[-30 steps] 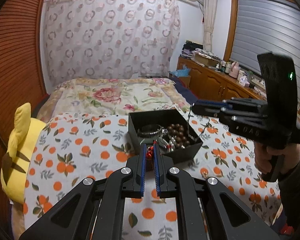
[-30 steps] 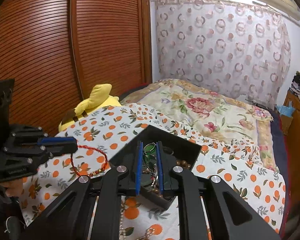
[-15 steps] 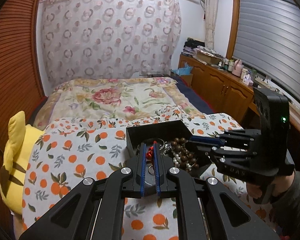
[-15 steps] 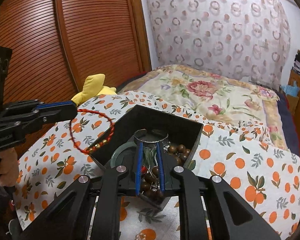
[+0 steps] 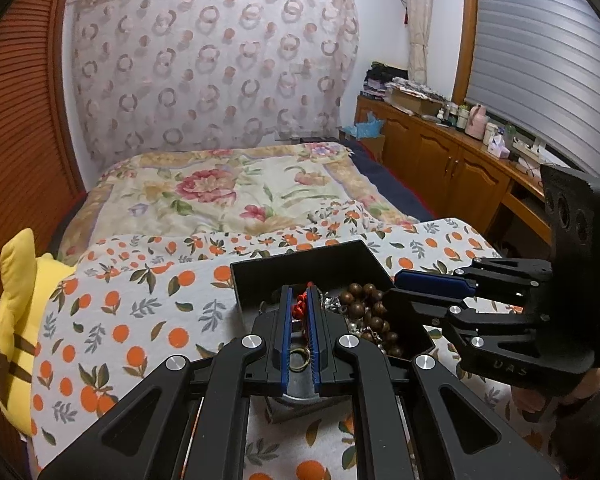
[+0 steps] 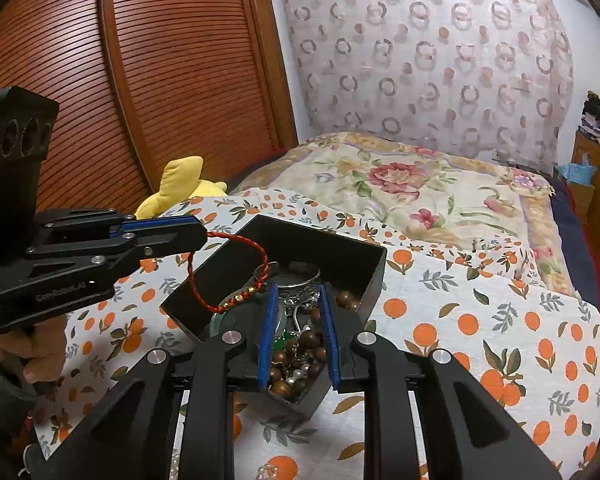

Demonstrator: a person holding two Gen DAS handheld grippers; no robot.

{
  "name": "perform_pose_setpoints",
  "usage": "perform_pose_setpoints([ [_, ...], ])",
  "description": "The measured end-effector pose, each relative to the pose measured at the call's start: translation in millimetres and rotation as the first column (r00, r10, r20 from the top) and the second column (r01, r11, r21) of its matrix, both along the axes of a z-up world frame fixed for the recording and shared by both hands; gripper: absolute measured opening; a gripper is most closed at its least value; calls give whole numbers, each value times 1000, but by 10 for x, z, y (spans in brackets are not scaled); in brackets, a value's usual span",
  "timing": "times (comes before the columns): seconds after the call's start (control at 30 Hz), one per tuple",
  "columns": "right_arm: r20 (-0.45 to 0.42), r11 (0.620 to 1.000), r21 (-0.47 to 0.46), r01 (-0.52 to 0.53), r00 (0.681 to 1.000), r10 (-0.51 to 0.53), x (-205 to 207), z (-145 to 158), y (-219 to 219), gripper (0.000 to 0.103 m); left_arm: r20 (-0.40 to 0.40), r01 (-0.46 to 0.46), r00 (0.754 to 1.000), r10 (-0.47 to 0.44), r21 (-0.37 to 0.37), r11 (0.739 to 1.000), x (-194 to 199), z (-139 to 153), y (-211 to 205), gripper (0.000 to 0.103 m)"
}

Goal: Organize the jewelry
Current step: 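Lower the red bracelet and green-charm chain into the black box, opening both tools, then withdraw both tools from the box toward the pearl necklaces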

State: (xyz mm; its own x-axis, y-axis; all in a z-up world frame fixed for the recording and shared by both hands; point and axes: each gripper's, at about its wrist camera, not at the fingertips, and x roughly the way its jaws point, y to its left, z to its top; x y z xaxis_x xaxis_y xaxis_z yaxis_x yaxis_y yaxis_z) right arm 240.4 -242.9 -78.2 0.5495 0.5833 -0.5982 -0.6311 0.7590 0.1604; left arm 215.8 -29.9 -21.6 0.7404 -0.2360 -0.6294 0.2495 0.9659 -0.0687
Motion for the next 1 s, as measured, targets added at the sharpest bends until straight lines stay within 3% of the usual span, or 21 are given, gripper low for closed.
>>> perform_pose_setpoints([
  [0.33, 11, 999, -20, 26, 1000, -26, -18, 58, -62, 23, -3, 4, 1000, -4, 6, 1000, 52, -16, -46, 8],
  [0.4, 14, 999, -26, 32, 999, -31, -31, 76, -81, 23, -7, 3, 1000, -3, -2, 1000, 70, -34, -49, 14],
  [0.47, 18, 999, -35, 37, 999, -37, -67, 87, -106, 23, -4, 3, 1000, -3, -4, 1000, 56, -35, -60, 28],
  [0.6, 18, 998, -44, 47, 999, -46, -206, 73, -182, 24, 3, 5, 1000, -4, -16, 1000, -35, -34, -37, 36],
  [0.67, 12, 998, -44, 51, 999, -50, -289, 48, -236, 24, 4, 6, 1000, -6, -22, 1000, -100, -39, -9, 46],
  [0.8, 3, 995, -76, 62, 998, -62, -506, -58, -329, 25, 7, 6, 1000, -6, -17, 1000, -239, -63, 36, 51],
  [0.9, -18, 994, -93, 62, 998, -64, -638, -154, -383, 25, 9, 4, 1000, -4, -15, 1000, -346, -97, 69, 64],
  [1.0, -37, 992, -108, 60, 997, -64, -758, -249, -400, 25, -5, 5, 1000, -5, -17, 1000, -453, -170, 87, 64],
])
